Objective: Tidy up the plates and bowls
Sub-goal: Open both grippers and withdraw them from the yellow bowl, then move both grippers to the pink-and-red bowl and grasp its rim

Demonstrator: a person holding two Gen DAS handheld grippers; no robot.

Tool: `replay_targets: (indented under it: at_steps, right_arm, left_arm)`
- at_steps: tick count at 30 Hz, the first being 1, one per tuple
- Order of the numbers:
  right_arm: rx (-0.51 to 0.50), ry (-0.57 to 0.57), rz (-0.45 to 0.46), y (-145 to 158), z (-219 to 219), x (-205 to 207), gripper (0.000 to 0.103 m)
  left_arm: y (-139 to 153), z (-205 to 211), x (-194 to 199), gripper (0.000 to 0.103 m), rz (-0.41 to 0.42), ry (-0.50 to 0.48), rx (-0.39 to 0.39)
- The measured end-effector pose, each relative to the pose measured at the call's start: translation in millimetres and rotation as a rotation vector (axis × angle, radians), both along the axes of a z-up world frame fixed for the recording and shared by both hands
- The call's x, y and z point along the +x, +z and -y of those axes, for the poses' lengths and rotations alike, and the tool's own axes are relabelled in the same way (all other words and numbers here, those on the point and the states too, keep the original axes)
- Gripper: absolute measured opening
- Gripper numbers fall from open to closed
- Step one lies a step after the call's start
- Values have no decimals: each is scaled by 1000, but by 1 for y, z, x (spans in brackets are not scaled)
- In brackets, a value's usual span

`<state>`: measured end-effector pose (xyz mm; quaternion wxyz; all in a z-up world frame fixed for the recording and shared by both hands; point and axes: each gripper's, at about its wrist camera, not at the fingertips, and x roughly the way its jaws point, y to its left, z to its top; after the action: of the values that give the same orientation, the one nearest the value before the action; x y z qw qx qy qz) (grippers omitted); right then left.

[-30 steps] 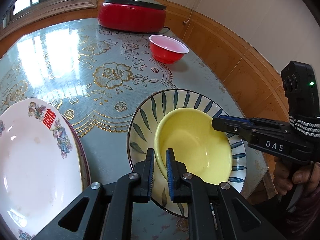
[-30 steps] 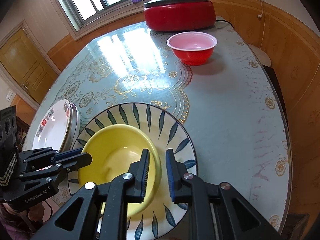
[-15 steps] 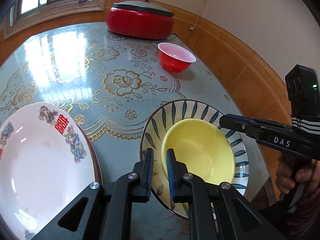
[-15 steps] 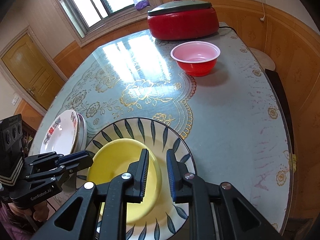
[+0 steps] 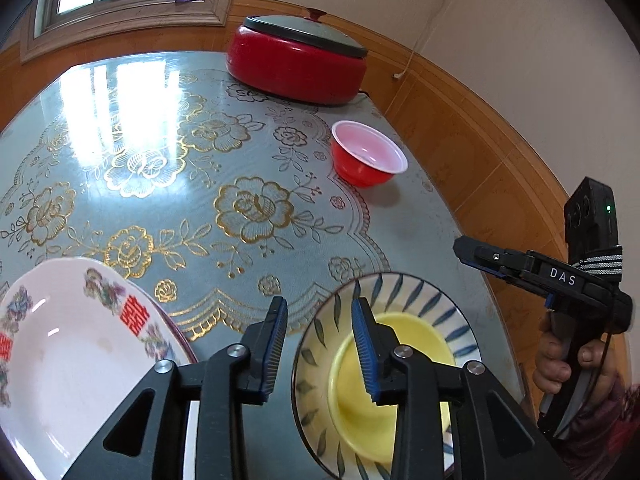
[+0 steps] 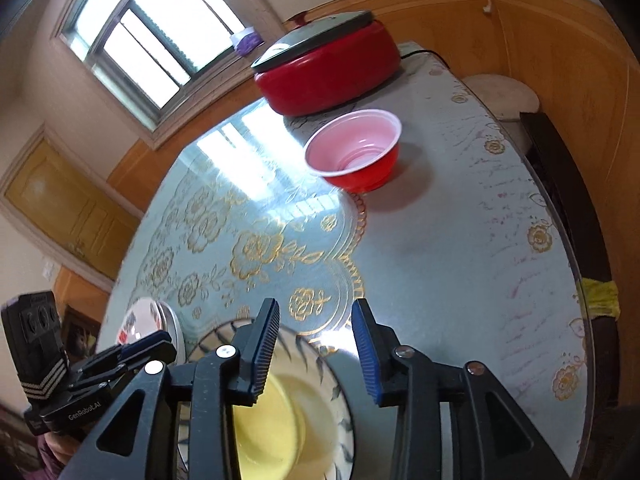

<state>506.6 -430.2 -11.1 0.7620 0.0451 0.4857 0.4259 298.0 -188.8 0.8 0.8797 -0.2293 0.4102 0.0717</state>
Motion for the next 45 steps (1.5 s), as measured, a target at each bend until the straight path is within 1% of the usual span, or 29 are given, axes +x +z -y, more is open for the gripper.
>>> replay_targets:
  at_steps: [3, 4, 7, 8, 10, 15, 17, 20, 23, 25, 29, 36, 41, 43, 45]
  right_arm:
    - [2, -42, -29, -3, 3, 19, 38]
    - [5, -45, -32, -4, 2, 24, 38]
    - [-1, -63, -34, -5, 1, 42, 38]
    - [-1, -68, -41, -5, 0, 47, 38]
    - [-1, -69, -40, -4, -2, 57, 38]
    - [-29, -70, -47, -9, -15, 77, 38]
    - [-36, -63, -49, -12, -20, 82, 38]
    - [-49, -60, -46, -14, -25, 90, 38]
    - [-56, -56, -21, -12, -27, 95, 40]
    - [-61, -64, -19, -12, -26, 99, 42]
    - [-82, -81, 3, -10, -22, 105, 44]
    - [-57, -88, -3, -7, -25, 123, 44]
    - [-23, -66, 3, -6, -42, 135, 44]
    - [-27, -55, 12, -7, -50, 139, 44]
    - [-27, -54, 13, -9, -56, 142, 44]
  left_arm:
    - [2, -6, 11, 35, -6, 12, 0]
    - [2, -7, 14, 38, -11, 20, 11]
    - [3, -11, 26, 40, -23, 34, 13]
    - [3, -12, 29, 42, -26, 37, 14]
    - [2, -15, 35, 48, -34, 54, 20]
    - [-2, -22, 54, 49, -65, 71, 1]
    - [-3, -24, 60, 51, -79, 80, 4]
    - [-4, -28, 71, 53, -96, 92, -11]
    - [-6, -32, 82, 57, -106, 95, -31]
    - [-7, -33, 89, 57, -115, 96, -39]
    - [-8, -32, 105, 57, -121, 96, -24]
    - [-10, -34, 136, 57, -144, 91, -22]
    - [-14, -42, 160, 54, -180, 86, -62]
    - [-14, -44, 169, 50, -187, 93, -63]
    - [-15, -48, 177, 50, -191, 97, -90]
